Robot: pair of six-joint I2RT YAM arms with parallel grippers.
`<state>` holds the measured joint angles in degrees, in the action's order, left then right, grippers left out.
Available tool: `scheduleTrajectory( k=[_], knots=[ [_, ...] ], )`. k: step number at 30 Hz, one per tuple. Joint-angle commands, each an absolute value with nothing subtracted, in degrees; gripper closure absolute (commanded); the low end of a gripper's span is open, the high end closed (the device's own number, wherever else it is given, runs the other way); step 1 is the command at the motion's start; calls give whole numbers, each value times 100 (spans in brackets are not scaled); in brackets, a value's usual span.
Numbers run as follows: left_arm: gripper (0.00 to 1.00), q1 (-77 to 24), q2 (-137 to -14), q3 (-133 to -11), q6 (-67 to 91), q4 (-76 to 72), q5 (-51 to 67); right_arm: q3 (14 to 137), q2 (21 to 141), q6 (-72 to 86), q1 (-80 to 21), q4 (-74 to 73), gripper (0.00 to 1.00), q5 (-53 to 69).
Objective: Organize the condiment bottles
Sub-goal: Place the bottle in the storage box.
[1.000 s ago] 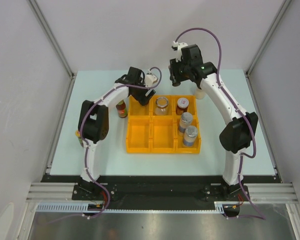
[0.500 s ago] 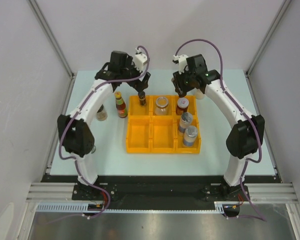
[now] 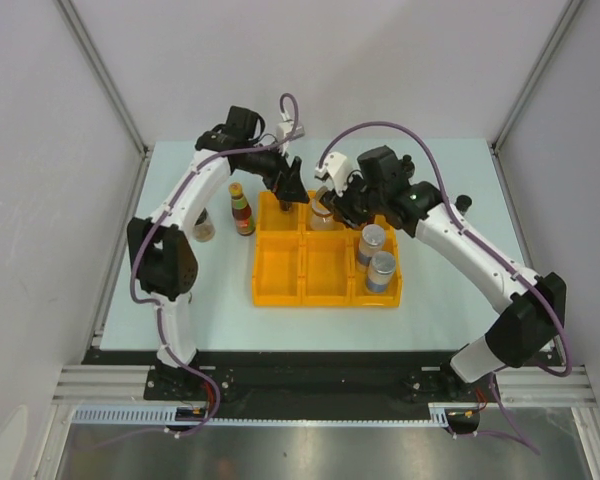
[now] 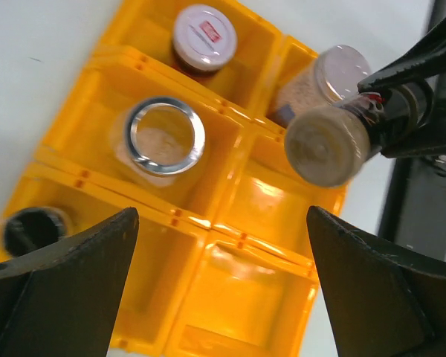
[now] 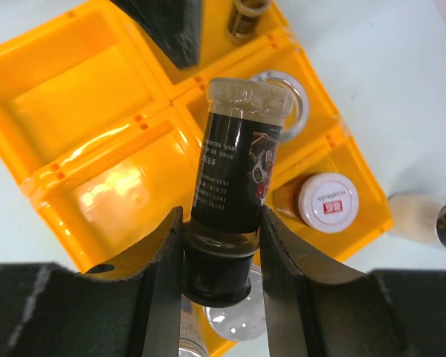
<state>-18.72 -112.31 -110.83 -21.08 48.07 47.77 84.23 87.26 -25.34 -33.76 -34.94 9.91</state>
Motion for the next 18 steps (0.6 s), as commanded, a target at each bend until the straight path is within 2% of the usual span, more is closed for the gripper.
scheduleTrajectory(
  k=[1,4,9,18],
  knots=[
    [0,-1653,-11504,-11811,-2407,5650,6195,8376,8359,-2856,-3576,-3155,100,897],
    [0,-1547,-11890,-12295,-2838,6544,6766,8323,8332,-2883,-3639,-3147,100,879],
    [0,-1477,-12050,-12498,-3566,7224,7408,8227,8350,-2944,-3858,-3032,100,677],
    [0,-1494,-12339,-12621,-3902,7734,7638,8209,8429,-2936,-4096,-2909,100,554]
  ],
)
